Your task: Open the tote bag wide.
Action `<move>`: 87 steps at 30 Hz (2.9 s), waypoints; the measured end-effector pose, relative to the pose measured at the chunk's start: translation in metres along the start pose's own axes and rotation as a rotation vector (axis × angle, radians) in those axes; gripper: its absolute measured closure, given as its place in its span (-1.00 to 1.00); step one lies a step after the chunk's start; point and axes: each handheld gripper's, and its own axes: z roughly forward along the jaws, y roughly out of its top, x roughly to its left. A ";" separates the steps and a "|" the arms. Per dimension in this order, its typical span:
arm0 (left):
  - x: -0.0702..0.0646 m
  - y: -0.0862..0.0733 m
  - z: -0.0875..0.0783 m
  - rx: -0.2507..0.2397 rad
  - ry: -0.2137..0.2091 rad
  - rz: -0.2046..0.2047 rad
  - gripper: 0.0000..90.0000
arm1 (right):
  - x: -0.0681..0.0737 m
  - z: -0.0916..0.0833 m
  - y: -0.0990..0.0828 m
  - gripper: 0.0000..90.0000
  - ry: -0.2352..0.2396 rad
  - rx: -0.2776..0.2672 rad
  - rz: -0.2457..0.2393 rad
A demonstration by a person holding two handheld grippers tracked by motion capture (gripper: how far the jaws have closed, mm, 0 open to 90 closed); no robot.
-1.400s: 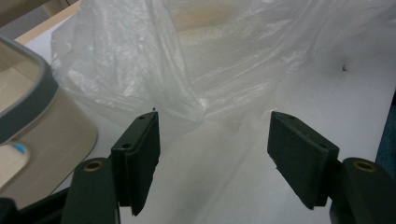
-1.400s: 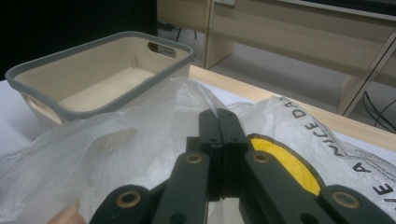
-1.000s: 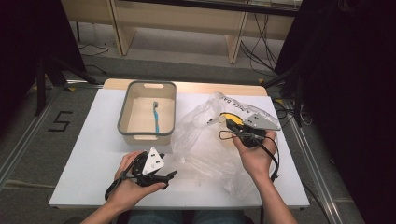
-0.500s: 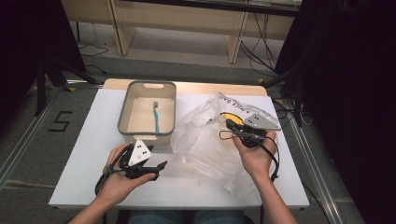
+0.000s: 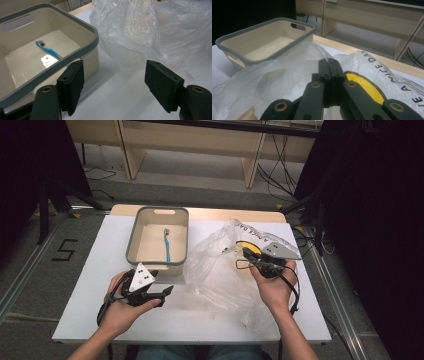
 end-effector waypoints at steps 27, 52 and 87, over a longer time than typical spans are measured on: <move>0.036 0.010 -0.006 -0.015 0.117 -0.081 -0.28 | 0.002 -0.002 -0.001 1.00 -0.003 -0.002 0.003; 0.079 0.062 0.035 0.096 0.149 -0.157 -0.31 | 0.002 -0.001 -0.001 1.00 -0.001 0.002 0.009; 0.097 0.094 0.096 0.227 0.218 -0.117 -0.31 | 0.004 -0.001 -0.002 1.00 0.001 0.009 -0.002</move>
